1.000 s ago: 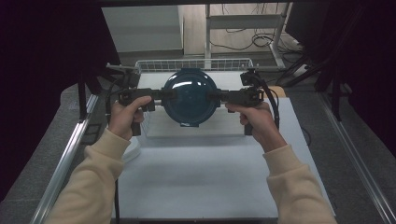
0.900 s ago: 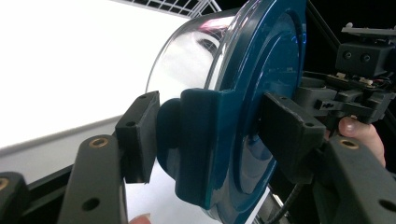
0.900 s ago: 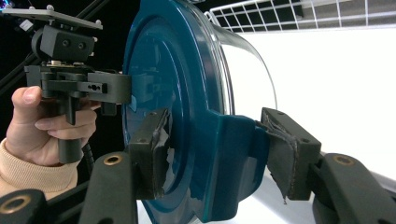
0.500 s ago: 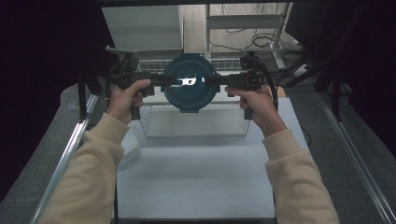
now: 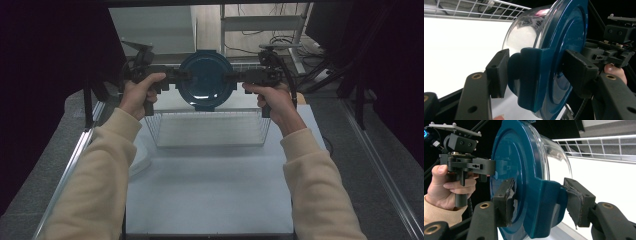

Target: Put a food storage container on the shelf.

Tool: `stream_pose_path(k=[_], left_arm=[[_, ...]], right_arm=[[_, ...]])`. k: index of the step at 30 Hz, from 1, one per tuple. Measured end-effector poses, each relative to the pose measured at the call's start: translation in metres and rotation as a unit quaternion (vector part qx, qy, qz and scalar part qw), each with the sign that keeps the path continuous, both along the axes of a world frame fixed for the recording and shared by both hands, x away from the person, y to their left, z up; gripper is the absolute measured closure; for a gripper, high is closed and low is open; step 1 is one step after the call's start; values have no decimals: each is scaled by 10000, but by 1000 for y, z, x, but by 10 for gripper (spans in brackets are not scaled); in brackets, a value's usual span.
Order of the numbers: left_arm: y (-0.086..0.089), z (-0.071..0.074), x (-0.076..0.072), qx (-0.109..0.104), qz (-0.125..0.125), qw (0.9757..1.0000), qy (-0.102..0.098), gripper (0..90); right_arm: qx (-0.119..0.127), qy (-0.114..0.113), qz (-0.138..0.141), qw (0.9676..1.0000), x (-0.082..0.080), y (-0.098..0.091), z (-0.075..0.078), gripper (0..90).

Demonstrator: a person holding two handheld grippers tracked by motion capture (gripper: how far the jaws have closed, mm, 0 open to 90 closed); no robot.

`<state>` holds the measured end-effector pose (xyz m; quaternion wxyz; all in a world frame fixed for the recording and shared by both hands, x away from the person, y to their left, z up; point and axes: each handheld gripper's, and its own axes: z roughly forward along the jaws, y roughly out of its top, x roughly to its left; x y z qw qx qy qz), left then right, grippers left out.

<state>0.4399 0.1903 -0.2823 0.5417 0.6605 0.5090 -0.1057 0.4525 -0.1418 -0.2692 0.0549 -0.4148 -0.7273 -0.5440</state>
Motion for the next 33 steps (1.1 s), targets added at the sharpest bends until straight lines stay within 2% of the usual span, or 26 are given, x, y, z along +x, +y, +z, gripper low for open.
stream_pose_path(k=[2, 3, 6, 11, 14, 17, 20, 21, 26, 30, 33], left_arm=[[0, -3, 3, 16, -8, 10000, 40, 398], [0, -8, 8, 26, 0, 9999, 137, 398], [-1, -15, 15, 113, -27, 9997, 231, 395], [-1, -24, 24, 145, 53, 9992, 359, 391], [-1, -25, 27, 93, 91, 9991, 414, 394], [0, -31, 35, -68, 202, 9983, 551, 395], [0, -34, 40, -142, 256, 9976, 623, 395], [-1, -38, 44, -207, 316, 9969, 697, 394], [0, -46, 53, -366, 368, 9948, 882, 389], [-2, -50, 57, -425, 402, 9939, 931, 386], [-2, -52, 57, -419, 349, 9946, 881, 374]], right_arm=[[2, 44, -15, 10000, 3, 0, -2, 443], [-7, 143, -28, 9999, 9, 0, -8, 442], [-40, 303, -35, 9995, 17, 1, -16, 437], [-116, 456, -54, 9989, 28, 4, -27, 427], [-40, 545, -114, 9984, 33, 4, -30, 425], [-31, 655, -161, 9977, 39, 4, -31, 418], [-9, 759, -200, 9969, 43, 5, -33, 410], [73, 932, -286, 9952, 48, 4, -36, 405], [206, 1259, -398, 9910, 55, 2, -43, 391], [308, 1487, -488, 9872, 60, 1, -48, 385], [388, 1571, -519, 9855, 62, 0, -51, 376]])
